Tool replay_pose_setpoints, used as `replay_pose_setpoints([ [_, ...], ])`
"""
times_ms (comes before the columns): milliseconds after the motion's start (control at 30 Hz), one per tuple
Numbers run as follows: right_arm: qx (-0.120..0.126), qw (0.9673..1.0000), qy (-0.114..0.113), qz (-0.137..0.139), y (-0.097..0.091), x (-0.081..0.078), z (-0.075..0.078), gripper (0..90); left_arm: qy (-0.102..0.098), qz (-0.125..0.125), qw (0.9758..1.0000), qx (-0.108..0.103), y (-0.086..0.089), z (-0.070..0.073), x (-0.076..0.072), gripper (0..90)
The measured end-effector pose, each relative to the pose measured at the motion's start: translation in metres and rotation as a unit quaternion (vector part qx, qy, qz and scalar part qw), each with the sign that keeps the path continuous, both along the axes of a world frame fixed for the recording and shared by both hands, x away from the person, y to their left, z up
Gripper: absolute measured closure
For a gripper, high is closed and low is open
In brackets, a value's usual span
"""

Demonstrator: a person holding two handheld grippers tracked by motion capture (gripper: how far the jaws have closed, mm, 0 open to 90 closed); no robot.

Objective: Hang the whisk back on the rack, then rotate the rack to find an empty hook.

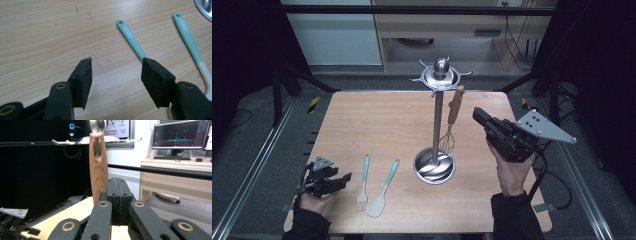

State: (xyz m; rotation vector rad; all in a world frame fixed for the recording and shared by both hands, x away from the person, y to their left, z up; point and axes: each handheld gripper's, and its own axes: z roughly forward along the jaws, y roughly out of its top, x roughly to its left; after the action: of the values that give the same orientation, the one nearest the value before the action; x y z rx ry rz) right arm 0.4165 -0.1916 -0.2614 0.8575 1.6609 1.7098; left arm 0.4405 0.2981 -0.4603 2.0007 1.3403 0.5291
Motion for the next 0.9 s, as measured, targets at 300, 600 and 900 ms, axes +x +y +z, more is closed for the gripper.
replay_pose_setpoints([
  [300,0.004,0.9999,-0.008,-0.009,0.008,0.007,0.017,90.0,0.002,0.001,1.0,0.0,0.0,-0.001,0.001,41.6],
  [600,-0.003,0.9998,-0.015,-0.008,0.017,0.01,0.03,90.0,0.001,0.0,1.0,-0.001,0.0,-0.001,0.0,41.5],
  [900,-0.013,0.9998,-0.016,-0.006,0.021,0.014,0.037,90.0,-0.002,0.001,1.0,0.004,-0.002,0.0,0.0,41.5],
])
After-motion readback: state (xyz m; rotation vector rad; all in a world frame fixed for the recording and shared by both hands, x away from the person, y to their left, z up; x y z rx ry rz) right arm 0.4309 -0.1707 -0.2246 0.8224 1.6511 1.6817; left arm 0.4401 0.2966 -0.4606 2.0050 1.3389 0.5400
